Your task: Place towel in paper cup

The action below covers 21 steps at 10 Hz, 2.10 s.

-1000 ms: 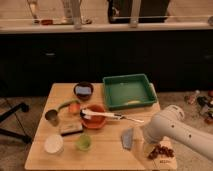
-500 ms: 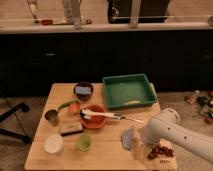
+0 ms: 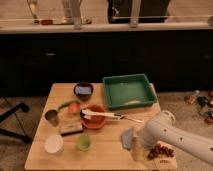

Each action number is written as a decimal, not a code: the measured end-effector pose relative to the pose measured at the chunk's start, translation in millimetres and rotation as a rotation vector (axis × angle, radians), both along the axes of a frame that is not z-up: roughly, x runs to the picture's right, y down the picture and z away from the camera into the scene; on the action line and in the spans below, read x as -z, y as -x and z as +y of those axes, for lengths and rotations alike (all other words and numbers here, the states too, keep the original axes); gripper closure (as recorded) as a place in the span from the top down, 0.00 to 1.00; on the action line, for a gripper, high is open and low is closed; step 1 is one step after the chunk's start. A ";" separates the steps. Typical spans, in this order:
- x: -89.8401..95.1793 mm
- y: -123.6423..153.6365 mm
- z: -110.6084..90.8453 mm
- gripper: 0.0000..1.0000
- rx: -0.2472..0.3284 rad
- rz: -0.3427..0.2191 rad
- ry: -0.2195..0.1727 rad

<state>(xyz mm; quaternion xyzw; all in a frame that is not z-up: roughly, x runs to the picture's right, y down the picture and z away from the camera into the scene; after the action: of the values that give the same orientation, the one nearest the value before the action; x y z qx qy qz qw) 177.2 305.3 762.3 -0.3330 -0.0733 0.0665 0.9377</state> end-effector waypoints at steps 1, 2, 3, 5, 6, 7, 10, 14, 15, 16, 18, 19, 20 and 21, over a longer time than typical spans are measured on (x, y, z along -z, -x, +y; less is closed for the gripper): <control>1.6 1.8 -0.9 0.80 0.010 -0.002 -0.012; 7.3 5.9 -5.9 0.80 0.042 -0.015 -0.058; 10.0 7.9 -8.6 0.80 0.062 -0.022 -0.079; 8.5 18.7 -9.9 0.80 0.114 -0.057 -0.105; 7.1 20.7 -11.0 0.80 0.137 -0.069 -0.114; 5.1 23.9 -12.0 0.80 0.160 -0.085 -0.116; -2.1 37.1 -18.1 0.80 0.225 -0.128 -0.113; -6.2 48.3 -30.1 0.80 0.311 -0.178 -0.117; -6.6 50.4 -32.1 0.80 0.337 -0.193 -0.115; -7.4 52.1 -32.7 0.80 0.359 -0.205 -0.111; -9.9 55.3 -32.9 0.80 0.379 -0.221 -0.102; -11.9 57.5 -33.2 0.80 0.389 -0.230 -0.095; -14.5 57.7 -33.6 0.80 0.392 -0.232 -0.088; -15.9 57.4 -33.9 0.80 0.392 -0.233 -0.085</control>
<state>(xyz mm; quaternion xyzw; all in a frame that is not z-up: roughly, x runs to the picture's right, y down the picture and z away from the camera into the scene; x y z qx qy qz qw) 119.8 271.4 778.2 -0.3067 -0.1176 -0.1587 0.9311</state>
